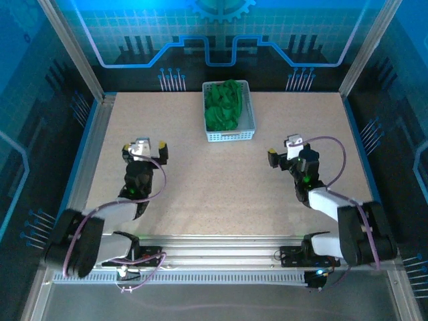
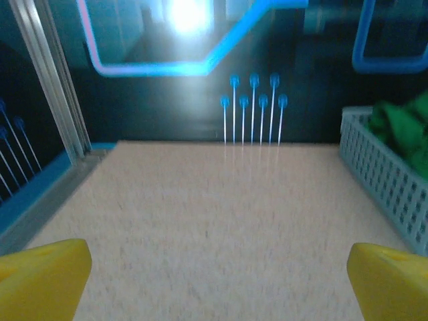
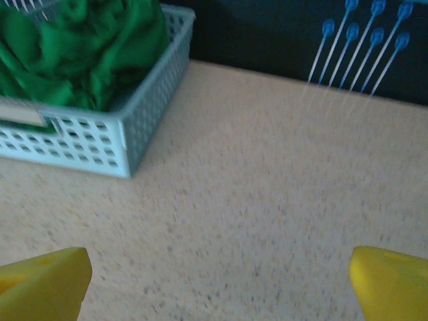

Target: Fold the inside-out t-shirt

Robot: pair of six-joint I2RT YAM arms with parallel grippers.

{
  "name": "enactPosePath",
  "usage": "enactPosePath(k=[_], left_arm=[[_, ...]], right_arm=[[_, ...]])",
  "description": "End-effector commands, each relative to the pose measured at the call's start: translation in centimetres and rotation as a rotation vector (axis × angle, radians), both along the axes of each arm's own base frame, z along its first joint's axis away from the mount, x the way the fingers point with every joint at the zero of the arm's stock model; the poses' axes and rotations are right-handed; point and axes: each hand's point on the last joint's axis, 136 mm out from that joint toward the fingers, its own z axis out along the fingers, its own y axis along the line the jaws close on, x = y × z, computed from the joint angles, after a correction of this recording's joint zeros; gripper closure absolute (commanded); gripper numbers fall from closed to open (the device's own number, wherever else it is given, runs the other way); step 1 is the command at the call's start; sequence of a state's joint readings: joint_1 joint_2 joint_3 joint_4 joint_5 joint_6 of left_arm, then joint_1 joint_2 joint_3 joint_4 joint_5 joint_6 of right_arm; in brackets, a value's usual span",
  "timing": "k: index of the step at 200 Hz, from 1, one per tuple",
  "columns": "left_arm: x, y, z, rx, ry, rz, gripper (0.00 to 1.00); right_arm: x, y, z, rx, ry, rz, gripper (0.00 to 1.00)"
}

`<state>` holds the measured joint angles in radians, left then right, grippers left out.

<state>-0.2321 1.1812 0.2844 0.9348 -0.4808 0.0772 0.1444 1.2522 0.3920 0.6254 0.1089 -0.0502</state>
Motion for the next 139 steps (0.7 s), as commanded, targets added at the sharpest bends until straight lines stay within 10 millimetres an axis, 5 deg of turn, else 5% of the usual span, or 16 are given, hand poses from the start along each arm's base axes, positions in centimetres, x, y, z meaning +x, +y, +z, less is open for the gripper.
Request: enactPosePath(k=[1, 26, 57, 97, 139], left_arm=[[-0.1, 0.3, 4.2, -0.106, -0.019, 0.037, 0.01], [-0.7, 1.9, 6.7, -0.34, 0.007, 0.154, 0.01], [-2.6, 2.2, 6.2, -0.474, 0.164, 0.22, 0.01], [-5.5, 2.8, 1.1, -0.495, 0.27, 0.254, 0.01], [-5.0, 0.5, -0.9, -0.541, 0.348, 0.123, 0.01]], right_arm=[[-1.0, 0.6, 4.1, -0.002, -0.031, 0.019, 0.0], [-2.6, 1.4, 9.1, 0.085, -0.063, 0.054, 0.0], [-4.7, 0.2, 13.3, 0.267, -0.027, -0.042, 0.0], [-5.7, -1.0, 11.8, 0.456, 0.02, -0.115, 0.0], [-4.6, -1.7, 8.3, 0.478, 0.116, -0.171, 0.0]])
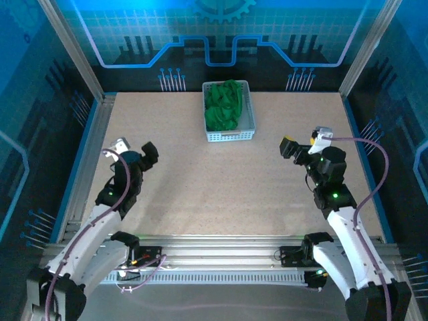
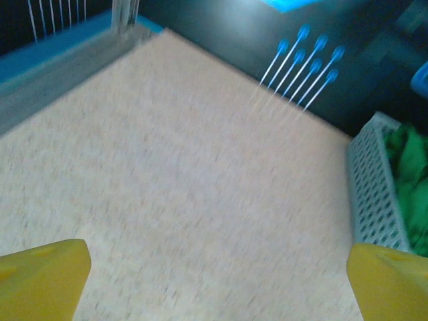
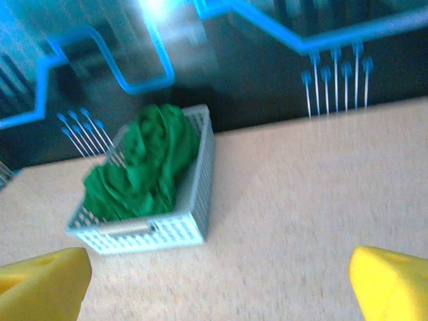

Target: Fold the inside-out t-shirt

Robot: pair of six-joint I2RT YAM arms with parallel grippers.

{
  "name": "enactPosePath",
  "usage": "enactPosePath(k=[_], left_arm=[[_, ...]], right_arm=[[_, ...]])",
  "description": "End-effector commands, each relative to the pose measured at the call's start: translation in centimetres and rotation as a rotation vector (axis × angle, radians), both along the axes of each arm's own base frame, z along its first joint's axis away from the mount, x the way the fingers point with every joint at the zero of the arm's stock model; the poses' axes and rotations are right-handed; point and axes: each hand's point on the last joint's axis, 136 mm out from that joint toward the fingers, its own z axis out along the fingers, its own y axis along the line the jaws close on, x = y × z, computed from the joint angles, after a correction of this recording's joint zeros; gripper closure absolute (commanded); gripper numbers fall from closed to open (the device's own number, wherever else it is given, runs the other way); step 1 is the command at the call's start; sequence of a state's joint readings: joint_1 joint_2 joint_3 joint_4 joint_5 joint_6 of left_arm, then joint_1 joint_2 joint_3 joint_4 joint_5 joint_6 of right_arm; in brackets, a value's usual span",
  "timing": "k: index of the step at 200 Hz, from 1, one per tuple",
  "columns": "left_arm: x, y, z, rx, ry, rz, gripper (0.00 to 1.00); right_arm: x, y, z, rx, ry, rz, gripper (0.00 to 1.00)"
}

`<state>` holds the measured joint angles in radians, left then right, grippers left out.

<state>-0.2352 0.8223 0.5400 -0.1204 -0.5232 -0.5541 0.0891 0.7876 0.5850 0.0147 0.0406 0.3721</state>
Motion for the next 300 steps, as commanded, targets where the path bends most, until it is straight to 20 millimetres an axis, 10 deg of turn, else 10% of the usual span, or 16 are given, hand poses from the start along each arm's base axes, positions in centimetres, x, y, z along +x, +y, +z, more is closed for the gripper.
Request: enactPosePath(k=[1, 61, 139, 260, 300], left_arm=[[0.4, -1.5, -0.6, -0.065, 0.038, -0.07, 0.01], [4.5, -6.8, -2.0, -0.109, 0.205, -0.328, 0.01], [3.9, -7.3, -4.2, -0.09, 0.251, -0.375, 0.01], [3.9, -7.7, -4.8, -0.107, 0.24, -0.397, 0.01], [3.9, -7.8, -4.8, -0.109, 0.243, -0.4, 0.01]], right_arm=[[0.7, -0.3, -2.0, 0.059, 0.108, -0.036, 0.0], [8.6, 8.4, -2.3, -0.022, 0.221, 0.135, 0.0], [19.9, 18.9, -7.7, -0.096, 0.393, 0.215, 0.0], [26.6, 23.0, -18.1, -0.177, 0.661, 0.158, 0.05], [27.6, 22.3, -17.8, -0.158, 0.65, 0.13, 0.39]])
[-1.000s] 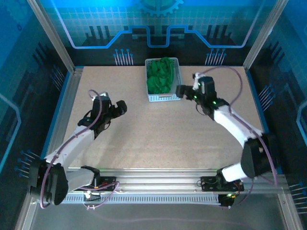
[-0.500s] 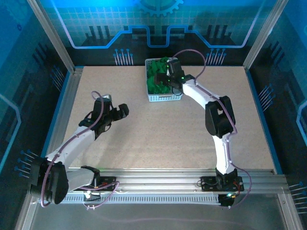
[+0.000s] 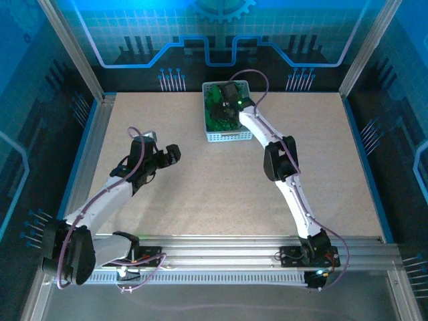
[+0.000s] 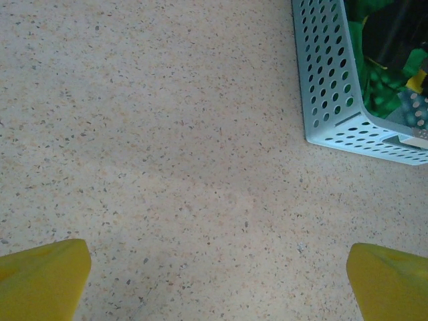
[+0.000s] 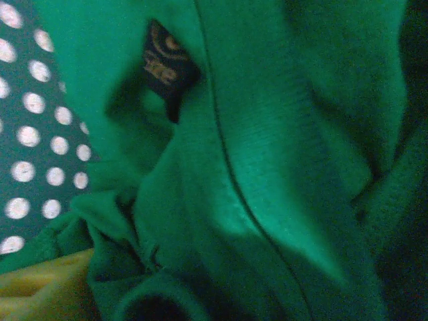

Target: Fold the inside-out t-shirt

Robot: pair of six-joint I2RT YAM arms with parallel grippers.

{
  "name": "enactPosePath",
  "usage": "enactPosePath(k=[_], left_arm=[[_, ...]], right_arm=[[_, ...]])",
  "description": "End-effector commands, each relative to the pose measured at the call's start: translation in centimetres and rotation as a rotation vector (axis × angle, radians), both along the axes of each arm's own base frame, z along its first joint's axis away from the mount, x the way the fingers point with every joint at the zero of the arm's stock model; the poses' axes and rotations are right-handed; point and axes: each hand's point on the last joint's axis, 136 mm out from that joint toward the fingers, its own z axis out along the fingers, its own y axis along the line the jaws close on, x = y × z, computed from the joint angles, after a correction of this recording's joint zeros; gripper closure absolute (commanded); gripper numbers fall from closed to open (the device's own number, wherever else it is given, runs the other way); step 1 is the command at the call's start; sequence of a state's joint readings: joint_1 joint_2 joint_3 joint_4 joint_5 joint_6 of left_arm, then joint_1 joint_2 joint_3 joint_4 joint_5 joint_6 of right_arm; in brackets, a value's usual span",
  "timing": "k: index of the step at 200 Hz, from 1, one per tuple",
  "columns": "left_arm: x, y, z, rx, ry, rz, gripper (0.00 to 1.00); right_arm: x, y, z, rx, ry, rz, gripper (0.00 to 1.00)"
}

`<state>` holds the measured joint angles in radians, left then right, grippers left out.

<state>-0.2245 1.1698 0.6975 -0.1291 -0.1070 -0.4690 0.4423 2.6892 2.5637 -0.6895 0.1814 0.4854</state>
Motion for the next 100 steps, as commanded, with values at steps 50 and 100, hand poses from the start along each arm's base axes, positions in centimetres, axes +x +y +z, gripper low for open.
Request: enactPosePath(k=[50, 100], left_arm=[[-0.1, -0.2, -0.3, -0.01, 0.002, -0.02, 0.01], [-0.3, 0.0, -0.3, -0.001, 0.002, -0.012, 0.01]], right_arm=[[0.3, -1.3, 8.7, -0.007, -0.133, 0.036, 0.93], [-2.1, -1.1, 20.5, -0.036, -0.327, 0.128, 1.0]])
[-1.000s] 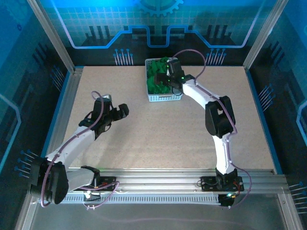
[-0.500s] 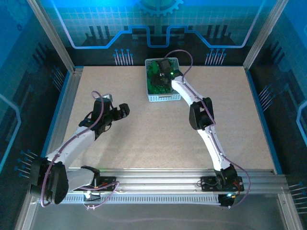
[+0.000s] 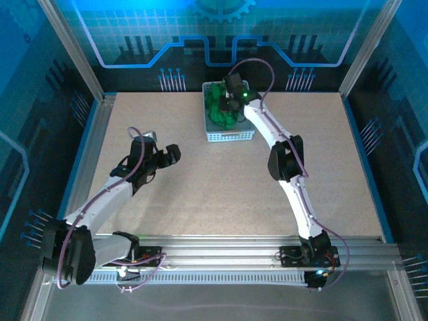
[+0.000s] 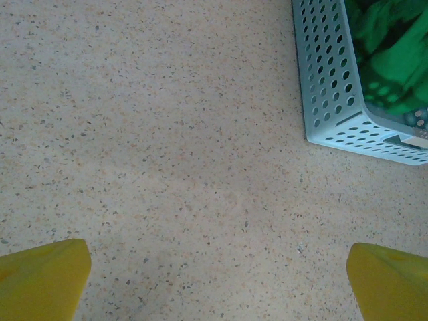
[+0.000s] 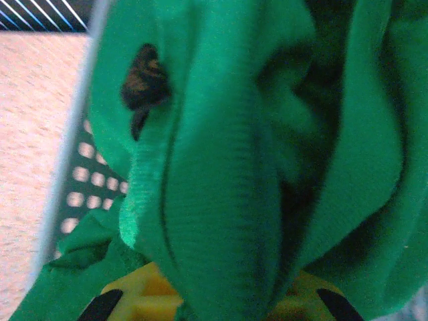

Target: Fold the inside-out t-shirt

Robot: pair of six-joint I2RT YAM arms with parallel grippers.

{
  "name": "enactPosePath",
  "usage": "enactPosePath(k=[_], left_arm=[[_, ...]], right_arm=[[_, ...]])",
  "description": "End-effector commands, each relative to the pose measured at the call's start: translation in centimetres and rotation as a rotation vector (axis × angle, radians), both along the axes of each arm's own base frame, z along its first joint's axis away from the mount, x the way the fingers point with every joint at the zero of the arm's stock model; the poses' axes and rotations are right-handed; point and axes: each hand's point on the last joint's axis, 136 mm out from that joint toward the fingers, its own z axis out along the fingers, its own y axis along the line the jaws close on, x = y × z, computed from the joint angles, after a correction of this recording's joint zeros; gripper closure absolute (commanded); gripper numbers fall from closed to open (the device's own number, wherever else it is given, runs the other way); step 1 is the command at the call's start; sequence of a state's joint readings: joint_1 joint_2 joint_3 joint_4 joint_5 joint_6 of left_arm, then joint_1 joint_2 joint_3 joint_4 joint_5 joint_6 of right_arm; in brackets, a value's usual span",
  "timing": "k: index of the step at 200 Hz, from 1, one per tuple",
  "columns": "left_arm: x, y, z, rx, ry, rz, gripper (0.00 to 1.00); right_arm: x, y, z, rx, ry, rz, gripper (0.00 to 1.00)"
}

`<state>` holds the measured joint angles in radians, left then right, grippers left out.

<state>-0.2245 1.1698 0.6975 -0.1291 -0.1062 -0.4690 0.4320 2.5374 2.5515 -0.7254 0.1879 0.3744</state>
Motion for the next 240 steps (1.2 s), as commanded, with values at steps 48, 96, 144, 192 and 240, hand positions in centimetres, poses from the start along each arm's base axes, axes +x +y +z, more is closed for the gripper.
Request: enactPosePath(k=[48, 96, 144, 192, 240], left_arm=[[-0.5, 0.5, -0.3, 0.01, -0.005, 0.01, 0.01], [-0.7, 1.0, -0.1, 0.024, -0.016, 0.031, 0.01], [-0.9, 1.6, 0.3, 0.035, -0.03, 0.058, 0.01], [-1.2, 2.3, 0.3, 0.04, -0.042, 0.095, 0.01], [-0.9, 1.8, -0.1, 0.022, -0.029, 0.079, 0.01]], right_arm=[[-8.6, 0.3, 23.3, -0.026, -0.4, 0.143, 1.0], [-17.0, 0.7, 29.1, -0.014, -0.536, 0.231, 1.0], [-25.8, 1.8, 28.9, -0.01, -0.575, 0.386, 1.0], [-29.2, 2.7, 18.5, 0.005, -0.39, 0.455, 1.0], [-28.4, 4.1, 5.3, -0.054, -0.158, 0.435, 0.91]])
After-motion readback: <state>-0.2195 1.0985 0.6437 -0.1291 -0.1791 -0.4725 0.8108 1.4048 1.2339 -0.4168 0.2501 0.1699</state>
